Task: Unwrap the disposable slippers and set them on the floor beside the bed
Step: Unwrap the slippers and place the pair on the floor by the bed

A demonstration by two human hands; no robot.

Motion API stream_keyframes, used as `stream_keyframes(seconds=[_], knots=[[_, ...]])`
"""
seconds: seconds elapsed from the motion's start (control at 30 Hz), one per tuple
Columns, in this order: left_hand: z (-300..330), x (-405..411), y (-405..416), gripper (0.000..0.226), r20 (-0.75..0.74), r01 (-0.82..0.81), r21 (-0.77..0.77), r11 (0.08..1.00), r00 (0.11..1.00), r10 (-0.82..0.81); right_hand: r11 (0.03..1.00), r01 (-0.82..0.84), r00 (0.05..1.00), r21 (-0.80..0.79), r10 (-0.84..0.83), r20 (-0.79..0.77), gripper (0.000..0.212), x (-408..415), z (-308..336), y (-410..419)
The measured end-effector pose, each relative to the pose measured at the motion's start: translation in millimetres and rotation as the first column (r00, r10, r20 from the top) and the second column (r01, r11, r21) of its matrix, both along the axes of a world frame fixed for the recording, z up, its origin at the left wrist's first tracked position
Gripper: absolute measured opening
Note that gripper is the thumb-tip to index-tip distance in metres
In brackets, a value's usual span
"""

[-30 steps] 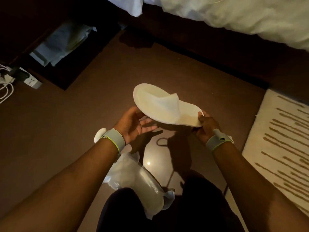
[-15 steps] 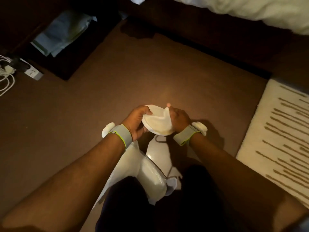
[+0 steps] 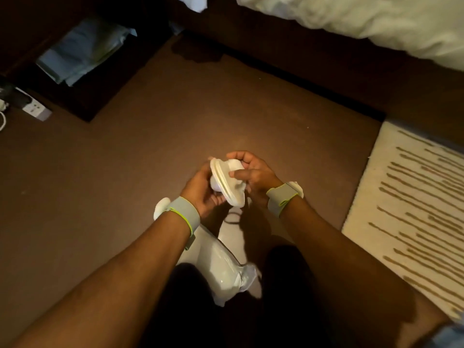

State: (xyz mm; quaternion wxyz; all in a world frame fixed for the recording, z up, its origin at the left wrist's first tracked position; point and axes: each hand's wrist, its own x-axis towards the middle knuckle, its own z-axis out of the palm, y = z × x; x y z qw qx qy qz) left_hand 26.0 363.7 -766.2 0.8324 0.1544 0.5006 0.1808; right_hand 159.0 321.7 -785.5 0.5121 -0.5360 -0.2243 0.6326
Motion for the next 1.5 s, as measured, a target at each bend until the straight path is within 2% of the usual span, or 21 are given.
stream_keyframes(seconds=[0.1, 0.2, 0.27, 0.33, 0.4, 0.47, 0.53, 0.6, 0.67, 0.8, 0.9, 0.97, 1.17, 1.3, 1.4, 1.5], knots=[[-2.5, 7.8, -7.7, 0.062, -0.135, 0.094, 0.103, 0.990, 0.988, -0.079, 0.999, 0.039, 0.997, 0.019, -0.038, -0.066, 0.039, 7.2, -4.5, -6.1], [-3.5, 11.3, 2.4, 0.054, -0.354, 0.224, 0.238, 0.945, 0.926, -0.130, 0.998, 0.063, 0.997, 0.029, -0.061, -0.054, 0.040, 12.4, -5.4, -6.0], [-8.8, 17.3, 14.8, 0.054, -0.454, 0.343, 0.355, 0.870, 0.876, -0.160, 0.994, 0.102, 0.995, 0.029, -0.102, 0.007, 0.039, 21.3, -9.4, -1.6], [-9.4, 22.1, 28.2, 0.043, -0.500, 0.450, 0.472, 0.758, 0.845, -0.190, 0.993, 0.116, 0.987, 0.036, -0.119, 0.112, 0.041, 37.5, -15.3, 0.7], [-11.2, 28.8, 46.1, 0.033, -0.550, 0.588, 0.518, 0.621, 0.785, -0.284, 0.995, 0.069, 0.952, 0.068, -0.086, 0.295, 0.047, 62.6, -24.0, -1.4], [-12.9, 30.0, 59.6, 0.039, -0.654, 0.756, 0.497, 0.425, 0.649, -0.389, 0.996, -0.046, 0.816, 0.070, -0.003, 0.578, 0.048, 78.1, -34.3, -8.9], [-24.4, 40.7, 72.0, 0.058, -0.840, 0.928, 0.355, 0.111, 0.369, -0.398, 0.994, -0.107, 0.635, 0.023, 0.050, 0.771, 0.047, 94.0, -53.2, -15.9], [-37.7, 56.9, 79.8, 0.066, -0.941, 0.971, 0.171, -0.168, 0.111, -0.320, 0.996, -0.088, 0.551, -0.019, 0.064, 0.832, 0.045, 105.0, -74.2, -22.0], [-49.9, 76.9, 86.8, 0.067, -0.961, 0.947, 0.064, -0.316, -0.027, -0.277, 0.995, -0.058, 0.497, -0.076, 0.095, 0.863, 0.045, 116.0, -93.7, -24.5], [-66.9, 114.8, 102.5, 0.064, -0.965, 0.856, -0.082, -0.511, -0.196, -0.173, 0.990, -0.058, 0.448, -0.128, 0.140, 0.883, 0.042, 124.6, -113.2, -23.1], [-83.7, 146.6, 113.1, 0.067, -0.943, 0.786, -0.199, -0.585, -0.316, -0.103, 0.989, -0.062, 0.383, -0.132, 0.146, 0.912, 0.044, 129.6, -133.6, -21.1], [-94.4, 162.6, 121.4, 0.068, -0.934, 0.775, -0.228, -0.590, -0.346, -0.094, 0.994, -0.027, 0.359, -0.110, 0.112, 0.926, 0.046, 135.5, -146.4, -16.5], [-114.7, 179.9, 135.7, 0.064, -0.941, 0.775, -0.230, -0.588, -0.332, -0.071, 1.000, -0.018, 0.300, -0.012, 0.017, 0.954, 0.043, 139.9, -159.9, -5.7], [-129.4, 181.5, 142.3, 0.062, -0.957, 0.789, -0.216, -0.576, -0.289, -0.036, 0.982, -0.098, 0.303, -0.161, 0.183, 0.935, 0.046, 147.5, -162.0, -1.2], [-136.1, 184.1, 144.1, 0.060, -0.955, 0.770, -0.249, -0.587, -0.296, 0.016, 0.959, -0.154, 0.211, -0.237, 0.266, 0.940, 0.045, 154.4, -159.3, 2.8], [-142.0, 183.3, 143.5, 0.061, -0.947, 0.778, -0.290, -0.557, -0.317, 0.050, 0.954, -0.138, 0.113, -0.266, 0.282, 0.953, 0.044, 154.6, -158.7, 4.4]])
